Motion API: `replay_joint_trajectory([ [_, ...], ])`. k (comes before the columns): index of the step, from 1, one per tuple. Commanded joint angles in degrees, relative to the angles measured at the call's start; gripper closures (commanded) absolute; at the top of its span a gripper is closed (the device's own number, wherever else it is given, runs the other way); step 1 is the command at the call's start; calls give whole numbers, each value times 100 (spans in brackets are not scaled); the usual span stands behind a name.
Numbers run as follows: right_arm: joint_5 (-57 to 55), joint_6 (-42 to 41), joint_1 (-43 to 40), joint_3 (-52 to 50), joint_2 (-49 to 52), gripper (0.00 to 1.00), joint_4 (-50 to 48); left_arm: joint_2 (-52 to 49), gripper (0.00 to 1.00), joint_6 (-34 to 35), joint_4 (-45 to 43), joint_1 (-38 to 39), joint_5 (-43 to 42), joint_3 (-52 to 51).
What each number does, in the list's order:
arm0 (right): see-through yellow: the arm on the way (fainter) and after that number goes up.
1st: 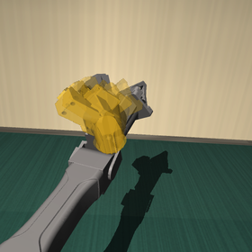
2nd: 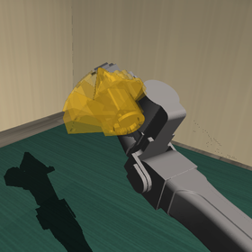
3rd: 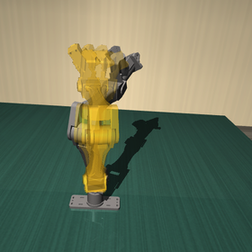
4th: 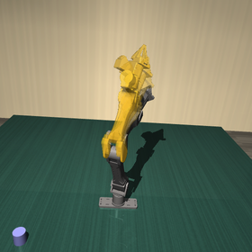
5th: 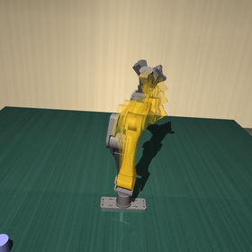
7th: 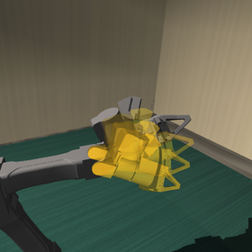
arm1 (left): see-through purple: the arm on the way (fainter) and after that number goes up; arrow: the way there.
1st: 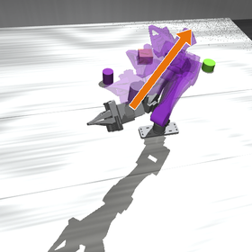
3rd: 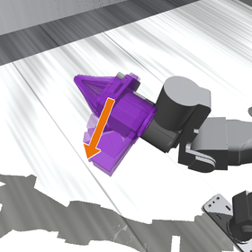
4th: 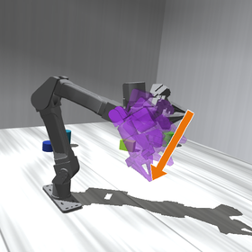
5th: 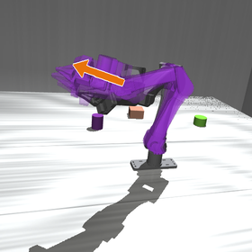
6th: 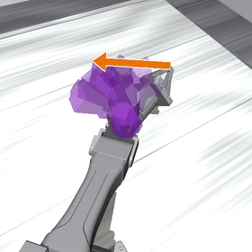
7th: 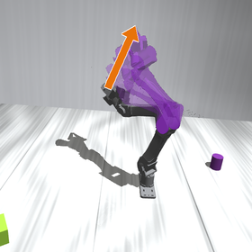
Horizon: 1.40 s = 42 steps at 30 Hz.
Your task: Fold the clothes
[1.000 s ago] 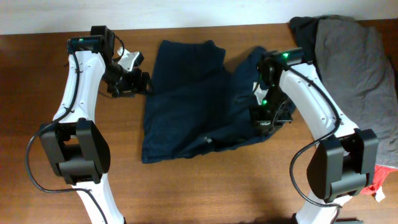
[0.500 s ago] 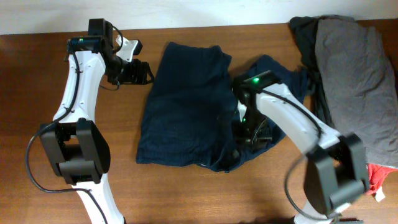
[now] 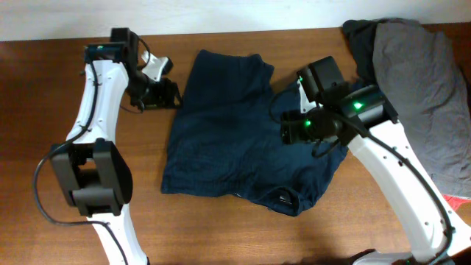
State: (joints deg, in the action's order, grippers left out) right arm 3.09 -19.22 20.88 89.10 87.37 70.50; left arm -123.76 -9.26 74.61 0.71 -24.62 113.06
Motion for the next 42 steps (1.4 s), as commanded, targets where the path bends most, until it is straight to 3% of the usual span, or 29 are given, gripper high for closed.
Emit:
replay_joint_trajectory([
  [1, -361, 42, -348, 22, 114, 43, -328, -507, 86, -55, 426, 308, -313, 22],
  [2, -345, 46, -442, 22, 114, 50, -417, -584, 97, -55, 492, 372, -376, 22],
  [3, -332, 52, -540, 22, 114, 63, -507, -658, 99, -57, 562, 444, -450, 22],
  [5, -306, 57, -691, 22, 114, 77, -610, -750, 99, -76, 691, 581, -520, 22],
  [7, -219, 142, -820, 22, 114, 83, -669, -782, 99, -264, 905, 748, -461, 22],
  [13, -142, 343, -1014, 17, 114, 83, -686, -866, 99, -46, 1231, 1073, 527, 22],
  [25, -144, 398, -1047, 17, 118, 83, -743, -1126, 99, 339, 863, 1080, 535, -614],
  [31, -144, 398, -1047, 15, 153, 83, -728, -1126, 99, 385, 136, 1062, 588, -1036],
  [35, -142, 396, -1047, 15, 229, 82, -699, -1128, 98, 411, -501, 999, 1202, -1285],
  [38, -142, 398, -1047, 15, 319, 82, -702, -1128, 98, 820, -1117, 737, 1923, -1362],
  [42, -142, 396, -1047, 15, 450, 82, -734, -1128, 94, 907, -2162, 214, 2103, -1362],
])
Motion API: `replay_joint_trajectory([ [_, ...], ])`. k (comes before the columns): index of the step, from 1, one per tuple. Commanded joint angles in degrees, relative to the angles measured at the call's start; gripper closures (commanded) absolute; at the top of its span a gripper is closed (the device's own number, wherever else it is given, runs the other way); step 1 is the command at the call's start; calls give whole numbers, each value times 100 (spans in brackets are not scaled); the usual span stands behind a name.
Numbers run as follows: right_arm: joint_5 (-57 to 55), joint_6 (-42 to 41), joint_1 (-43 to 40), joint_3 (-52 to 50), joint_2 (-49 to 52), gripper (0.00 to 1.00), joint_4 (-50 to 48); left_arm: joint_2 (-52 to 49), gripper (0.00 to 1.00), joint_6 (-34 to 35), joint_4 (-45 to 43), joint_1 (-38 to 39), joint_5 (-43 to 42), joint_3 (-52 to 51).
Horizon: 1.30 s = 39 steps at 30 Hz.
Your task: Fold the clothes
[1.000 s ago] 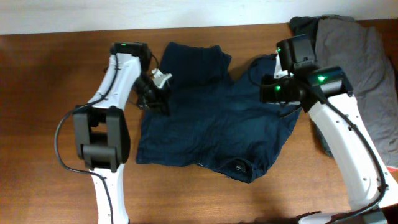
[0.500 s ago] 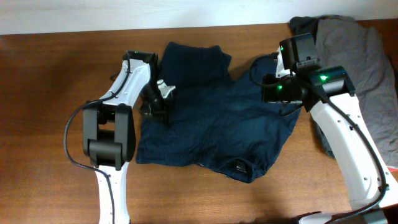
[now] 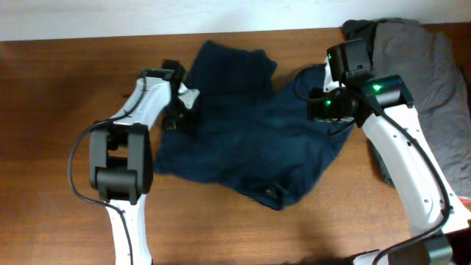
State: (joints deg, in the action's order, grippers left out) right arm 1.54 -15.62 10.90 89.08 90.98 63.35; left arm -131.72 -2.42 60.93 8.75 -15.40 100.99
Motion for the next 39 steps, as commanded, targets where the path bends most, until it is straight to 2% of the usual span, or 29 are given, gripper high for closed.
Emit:
replay_joint_trajectory([
  [1, 13, 35, -48, 17, 142, 82, -52, -332, 93, 234, -1204, -750, 1178, -155],
  [5, 13, 35, -48, 17, 313, 82, -155, -332, 93, 374, -2374, -1143, 1036, -153],
  [6, 15, 33, -46, 17, 343, 81, -184, -332, 90, 374, -2739, -1226, 1003, -153],
  [9, 13, 35, -42, 17, 483, 78, -356, -332, 78, 374, -3698, -1384, 1025, -151],
  [10, 15, 35, -42, 17, 531, 77, -463, -330, 67, 372, -4013, -1421, 990, -142],
  [12, 15, 39, -42, 17, 651, 72, -713, -328, 54, 372, -4269, -1445, 861, -22],
  [16, 131, 190, -42, 17, 1005, 62, -1259, -264, 30, 369, -3602, -1414, 422, 551],
  [17, 212, 186, -42, 17, 1196, 55, -1379, -210, 21, 369, -3152, -1399, 284, 778],
  [18, 249, 164, -52, 17, 1491, 42, -1425, -42, 13, 369, -2166, -1379, 101, 1202],
  [19, 251, 114, -81, 17, 1700, 39, -1408, 149, 5, 369, -1082, -1379, -249, 1606],
  [21, 254, -55, -173, 17, 1921, 38, -1410, 385, 5, 369, 160, -1351, -772, 1926],
  [23, 260, -125, -289, 17, 2048, 38, -1458, 549, 7, 310, 767, -1244, -1056, 1932],
  [25, 302, -120, -461, 17, 2214, 38, -1521, 588, 9, -39, 1493, -968, -1032, 1930],
  [27, 321, -116, -577, 17, 2343, 38, -1545, 586, 11, -267, 1768, -669, -844, 1803],
  [30, 339, -111, -645, 17, 2352, 37, -1541, 586, 11, -302, 2079, -201, 111, 1578],
  [34, 339, 107, -697, 17, 2352, 36, -1585, 586, 11, -511, 2579, 289, 319, 929],
  [36, 339, 188, -748, 17, 2352, 36, -1611, 586, 11, -125, 2682, 404, 319, 525],
  [37, 339, 188, -778, 17, 2352, 35, -1626, 592, 18, 260, 2704, 442, 319, 310],
  [39, 343, 188, -881, 17, 2376, 35, -1676, 811, 25, 1056, 2549, 476, 323, -402],
])
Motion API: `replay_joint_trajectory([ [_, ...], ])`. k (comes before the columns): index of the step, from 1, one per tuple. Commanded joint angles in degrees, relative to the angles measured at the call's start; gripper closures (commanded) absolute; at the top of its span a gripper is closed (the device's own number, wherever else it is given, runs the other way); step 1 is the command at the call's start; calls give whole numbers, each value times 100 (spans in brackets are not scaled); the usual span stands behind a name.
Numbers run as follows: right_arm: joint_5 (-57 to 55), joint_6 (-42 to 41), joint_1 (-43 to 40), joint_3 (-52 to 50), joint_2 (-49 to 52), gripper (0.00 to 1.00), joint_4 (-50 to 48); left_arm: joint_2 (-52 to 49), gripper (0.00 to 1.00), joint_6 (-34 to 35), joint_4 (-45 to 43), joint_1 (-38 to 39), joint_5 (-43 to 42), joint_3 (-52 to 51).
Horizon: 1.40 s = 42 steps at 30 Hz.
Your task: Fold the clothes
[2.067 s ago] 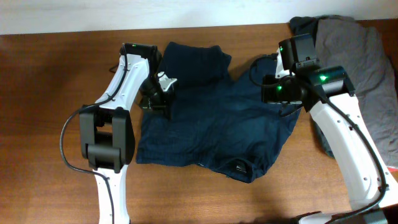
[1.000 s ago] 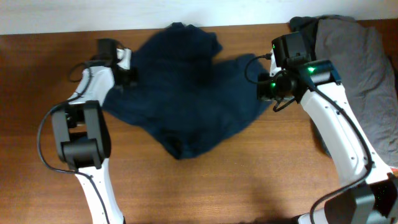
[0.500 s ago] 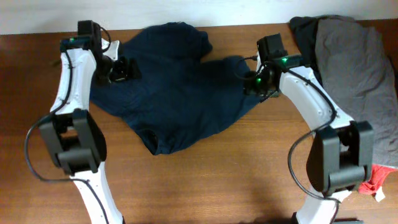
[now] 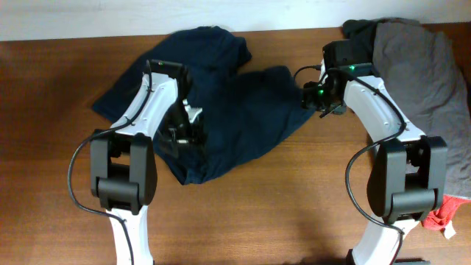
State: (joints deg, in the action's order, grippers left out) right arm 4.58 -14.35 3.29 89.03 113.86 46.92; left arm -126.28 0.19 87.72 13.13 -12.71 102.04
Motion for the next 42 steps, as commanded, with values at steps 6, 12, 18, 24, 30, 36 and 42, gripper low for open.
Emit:
replay_joint_trajectory([
  [6, 254, 61, -144, -44, 107, 40, -140, 1705, 54, 1392, -1432, 269, -247, -2623],
  [12, 496, 50, -48, -103, 278, 89, -229, 1700, 99, 1416, -2583, 339, -638, -3639],
  [18, 643, -273, -20, -103, 942, 53, -350, 1700, 99, 1416, -2649, 339, -632, -3827],
  [24, 623, -487, -13, -114, 1132, 60, -457, 1703, 90, 1436, -3027, 321, -352, -3757],
  [30, 254, -1292, -302, -116, 1088, 96, 162, 1703, 48, 1416, -2868, -461, -184, -2605],
  [36, 103, -1897, -944, -170, 992, 96, 2118, 1703, 47, 1298, -2857, -894, -31, -2216],
  [42, -533, -1869, -619, -787, 955, 96, 2898, 1703, 46, 1305, -3073, -896, 302, -2216],
])
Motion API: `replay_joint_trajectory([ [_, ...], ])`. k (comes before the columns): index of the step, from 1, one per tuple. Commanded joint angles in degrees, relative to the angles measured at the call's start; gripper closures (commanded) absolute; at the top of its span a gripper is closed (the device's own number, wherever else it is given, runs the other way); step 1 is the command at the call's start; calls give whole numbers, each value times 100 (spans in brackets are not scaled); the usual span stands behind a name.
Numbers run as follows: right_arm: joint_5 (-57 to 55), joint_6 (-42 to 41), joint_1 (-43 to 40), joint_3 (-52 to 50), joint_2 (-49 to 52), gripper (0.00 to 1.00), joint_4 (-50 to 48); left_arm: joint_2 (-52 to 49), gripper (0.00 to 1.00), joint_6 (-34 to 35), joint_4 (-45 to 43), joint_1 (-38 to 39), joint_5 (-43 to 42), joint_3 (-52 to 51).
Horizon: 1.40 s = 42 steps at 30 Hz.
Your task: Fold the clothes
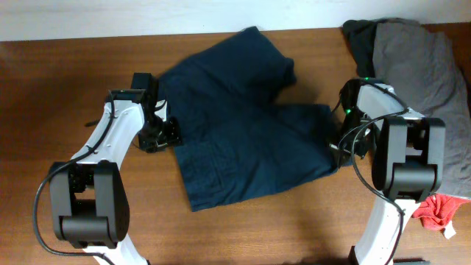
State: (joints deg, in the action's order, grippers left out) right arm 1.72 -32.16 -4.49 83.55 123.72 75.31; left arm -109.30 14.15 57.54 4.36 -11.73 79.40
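Observation:
Dark navy shorts [246, 125] lie spread out in the middle of the table, with the two legs pointing to the upper right and right. My left gripper [169, 134] sits low at the shorts' left edge and is shut on the cloth there. At the right edge, my right gripper [335, 147] grips the corner of the lower leg, its fingers mostly hidden under the wrist. The cloth looks stretched between the two grippers.
A pile of grey and dark clothes [412, 73] fills the back right corner of the table. A red cloth [436, 213] lies at the right edge near the front. Bare wood [59, 96] shows left of the shorts and along the front.
The shorts were bunched and folded over themselves at the back left. They now lie spread out flat in the middle. My left gripper has moved outward to the left edge and my right gripper down to the right edge.
At first the shorts lay flat with both grippers at their sides. Then both grippers were on the cloth and it was crumpled. After that it hung bunched toward the back left. Now it lies turned and spread flat between the two grippers.

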Motion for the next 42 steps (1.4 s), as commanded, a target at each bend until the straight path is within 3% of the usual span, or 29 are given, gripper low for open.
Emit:
replay_joint_trajectory([
  [1, -247, -92, 291, -422, -144, 96, 81, 4, 44, -92, -127, -22, 299, 48],
  [8, -249, -103, 1325, -802, -2247, 95, 328, 4, 43, -96, -286, -457, 304, 48],
  [9, -269, 57, 1368, -802, -2321, 90, 411, 4, 43, -96, -286, -483, 302, 48],
  [12, -804, 129, 1390, -802, -2369, 89, 713, 4, 43, -98, -308, -496, 306, 48],
  [15, -885, 463, 1388, -778, -2623, 88, 400, 4, 43, -190, -308, -496, 302, 48],
  [17, -885, 914, 1386, -675, -2914, 82, 146, 4, 43, -203, -310, -496, 304, 48],
  [18, -883, 1237, 1386, -608, -3042, 65, -120, 4, 43, -203, -332, -496, 302, 48],
  [20, -590, 2092, 1386, -479, -3217, 43, -977, 4, 43, -205, -424, -496, 295, 48],
  [21, -188, 2680, 1386, -428, -3228, 21, -1864, 4, 43, -345, -570, -490, 227, 48],
  [22, -125, 2769, 1386, -428, -3198, 11, -2409, 4, 40, -409, -629, -490, 212, 48],
  [23, -129, 2769, 1386, -428, -3130, 9, -3016, 4, 38, -472, -693, -490, 212, 48],
  [29, -35, 2743, 1377, -424, -2308, 11, -5351, 4, 37, -483, -837, -490, 212, 48],
  [31, 144, 2726, 1377, -417, -1725, 27, -5984, 4, 37, -483, -896, -490, 212, 48],
  [32, 269, 2726, 1377, -417, -1532, 41, -6166, 4, 36, -483, -909, -490, 212, 48],
  [34, 542, 2726, 1384, -417, -1169, 84, -6540, 4, 36, -481, -925, -490, 212, 48],
  [38, 715, 2553, 1392, -417, -656, 96, -7178, 4, 36, -481, -951, -490, 214, 48],
  [42, 870, 2415, 1392, -417, -138, 96, -7731, 4, 37, -481, -951, -490, 214, 48],
])
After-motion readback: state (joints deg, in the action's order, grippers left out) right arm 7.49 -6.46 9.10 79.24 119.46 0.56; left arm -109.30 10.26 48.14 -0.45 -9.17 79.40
